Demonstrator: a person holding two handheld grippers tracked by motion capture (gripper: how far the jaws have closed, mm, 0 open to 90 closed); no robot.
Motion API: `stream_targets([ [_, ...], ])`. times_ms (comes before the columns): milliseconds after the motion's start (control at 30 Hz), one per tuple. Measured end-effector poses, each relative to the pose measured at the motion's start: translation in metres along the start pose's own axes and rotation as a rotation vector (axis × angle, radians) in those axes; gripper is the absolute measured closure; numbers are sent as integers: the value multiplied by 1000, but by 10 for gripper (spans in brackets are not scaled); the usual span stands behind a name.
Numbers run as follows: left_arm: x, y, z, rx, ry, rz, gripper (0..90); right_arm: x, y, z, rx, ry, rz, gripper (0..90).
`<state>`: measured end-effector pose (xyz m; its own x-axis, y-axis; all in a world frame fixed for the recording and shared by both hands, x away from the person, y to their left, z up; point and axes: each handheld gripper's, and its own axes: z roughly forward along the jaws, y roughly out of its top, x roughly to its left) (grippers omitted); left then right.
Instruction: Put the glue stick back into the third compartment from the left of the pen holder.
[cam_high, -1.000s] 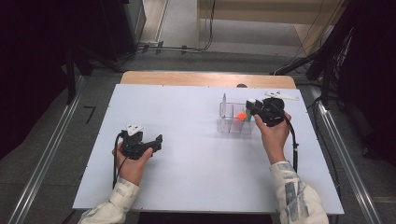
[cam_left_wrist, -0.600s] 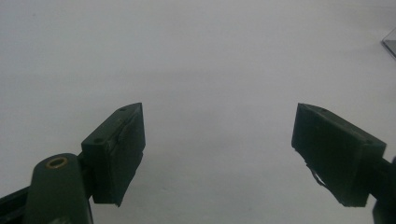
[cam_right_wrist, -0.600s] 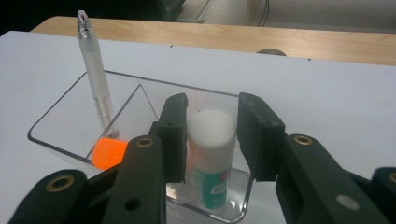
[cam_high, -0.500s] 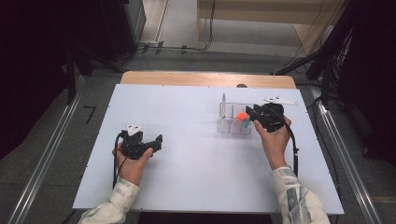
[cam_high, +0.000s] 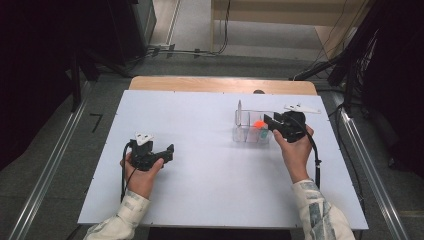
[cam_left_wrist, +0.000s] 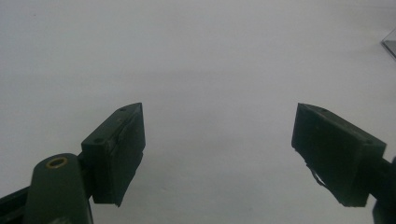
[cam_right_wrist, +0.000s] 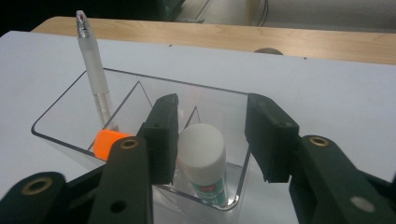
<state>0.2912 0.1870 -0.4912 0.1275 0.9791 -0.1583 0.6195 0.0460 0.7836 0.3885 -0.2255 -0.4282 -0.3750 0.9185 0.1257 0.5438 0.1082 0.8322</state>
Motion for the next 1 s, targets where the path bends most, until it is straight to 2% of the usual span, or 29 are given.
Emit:
stream_targets([
  [267, 0, 0, 0, 1, -1, 0, 178, -3, -1, -11, -15, 9, 3, 460],
  [733, -1, 0, 0, 0, 1, 0, 178, -9, -14, -28, -23, 26, 6, 353],
  [1000, -1, 0, 0, 1, 5, 2, 178, -7, -23, -31, 10, 37, -12, 307],
])
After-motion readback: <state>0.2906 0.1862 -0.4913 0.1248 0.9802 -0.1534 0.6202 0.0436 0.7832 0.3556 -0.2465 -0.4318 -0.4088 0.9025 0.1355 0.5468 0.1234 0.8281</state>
